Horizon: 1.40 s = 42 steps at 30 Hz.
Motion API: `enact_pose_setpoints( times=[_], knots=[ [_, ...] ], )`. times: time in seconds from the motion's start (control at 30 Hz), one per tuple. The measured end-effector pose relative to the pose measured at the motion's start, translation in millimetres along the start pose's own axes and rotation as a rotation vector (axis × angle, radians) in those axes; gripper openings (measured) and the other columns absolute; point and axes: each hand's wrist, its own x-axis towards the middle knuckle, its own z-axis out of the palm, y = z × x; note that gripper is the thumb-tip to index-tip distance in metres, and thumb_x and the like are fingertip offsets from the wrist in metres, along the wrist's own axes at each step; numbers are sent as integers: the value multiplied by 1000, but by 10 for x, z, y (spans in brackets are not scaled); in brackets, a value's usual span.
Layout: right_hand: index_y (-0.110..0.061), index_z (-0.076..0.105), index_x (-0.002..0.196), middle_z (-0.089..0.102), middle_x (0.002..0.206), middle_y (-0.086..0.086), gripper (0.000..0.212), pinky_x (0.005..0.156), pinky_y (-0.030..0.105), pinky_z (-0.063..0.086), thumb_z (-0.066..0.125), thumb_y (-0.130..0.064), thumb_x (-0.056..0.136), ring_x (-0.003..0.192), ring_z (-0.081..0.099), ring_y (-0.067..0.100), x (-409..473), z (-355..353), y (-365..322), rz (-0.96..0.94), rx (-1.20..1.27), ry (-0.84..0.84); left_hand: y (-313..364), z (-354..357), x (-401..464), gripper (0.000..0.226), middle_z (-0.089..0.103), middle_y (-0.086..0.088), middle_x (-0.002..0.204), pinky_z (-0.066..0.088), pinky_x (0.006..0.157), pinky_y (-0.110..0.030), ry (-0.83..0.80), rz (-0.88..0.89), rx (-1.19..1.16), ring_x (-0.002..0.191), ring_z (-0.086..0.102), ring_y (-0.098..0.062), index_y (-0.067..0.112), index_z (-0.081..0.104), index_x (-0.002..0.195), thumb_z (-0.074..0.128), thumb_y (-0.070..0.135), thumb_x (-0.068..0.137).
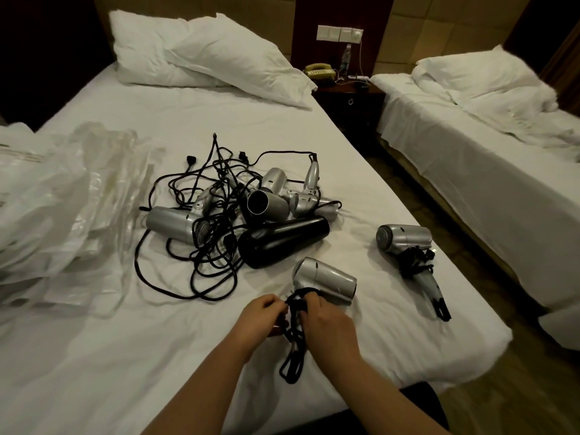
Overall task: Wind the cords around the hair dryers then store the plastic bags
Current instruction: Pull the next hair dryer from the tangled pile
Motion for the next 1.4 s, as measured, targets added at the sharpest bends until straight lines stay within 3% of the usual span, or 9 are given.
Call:
enact_pose_setpoints(
  times=[0.2, 0.37, 0.53, 0.63, 0.73, 1.0, 1.17, 1.3, 1.4],
  knots=[
    [-20, 61, 64, 54, 52, -3, 42, 32, 17, 35, 93, -21, 38, 44, 52, 7, 118, -33, 5, -24, 8, 58, 115, 37, 38, 39, 63, -4, 74, 47, 72, -32, 7, -198, -240, 76, 60, -21, 13, 67, 85, 48, 46, 93],
    [-21, 56, 93, 63, 71, -5, 19, 45, 22, 38, 66, -23, 77, 58, 60, 12, 13, 37, 90, 45, 139, -61, 227, 77, 106, 18, 61, -2, 82, 49, 75, -29, -67, -211, -12, 79, 58, -18, 13, 66, 89, 57, 28, 92],
    [-18, 42, 102, 53, 100, 1, 23, 75, 33, 47, 59, -25, 89, 86, 57, 21, -268, 0, 0, 946, 769, -170, 291, 189, 173, 14, 58, 0, 80, 46, 62, -23, -25, -140, -77, 73, 56, -12, 12, 59, 87, 52, 21, 96],
    [-3, 59, 98, 63, 84, 11, 29, 60, 34, 52, 61, -31, 89, 72, 61, 23, -286, 42, -117, 1311, 1237, -451, 289, 282, 217, 14, 60, -5, 83, 51, 64, -24, -31, -132, -89, 72, 57, -14, 10, 59, 91, 51, 20, 97],
    [3, 64, 96, 63, 73, 16, 24, 52, 29, 47, 52, -17, 95, 61, 57, 24, -156, 39, -120, 1478, 1615, -436, 282, 321, 189, 15, 61, -4, 80, 50, 53, -18, -27, -136, -167, 69, 59, -13, 7, 59, 94, 49, 17, 98],
    [1, 54, 65, 46, 53, 8, 40, 44, 26, 31, 51, -24, 96, 44, 37, 19, -111, -49, -84, 1442, 1311, -579, 556, 307, 261, 17, 59, -8, 103, 39, 75, -21, 144, 217, 236, 87, 52, -13, 7, 58, 103, 51, 21, 97],
    [-3, 55, 70, 48, 58, 9, 26, 44, 24, 32, 52, -13, 93, 46, 39, 20, -152, -4, -119, 1385, 1178, -741, 672, 469, 130, 15, 58, 1, 89, 45, 74, -28, 81, 413, 512, 83, 55, -15, 10, 56, 97, 54, 25, 95],
    [-4, 68, 83, 55, 76, 12, 16, 51, 27, 42, 53, -4, 88, 63, 51, 23, -143, -87, -154, 1326, 1295, -788, 724, 331, 87, 6, 60, 1, 88, 50, 75, -22, 196, 347, 198, 85, 58, -14, 17, 53, 90, 53, 19, 96],
    [-6, 61, 80, 47, 65, 8, 25, 47, 25, 33, 53, -24, 95, 51, 42, 18, -190, -147, -144, 1282, 1254, -780, 702, 294, 41, 12, 61, 4, 84, 50, 79, -27, 173, 348, 219, 86, 61, -16, 23, 50, 84, 53, 20, 95]
  ],
)
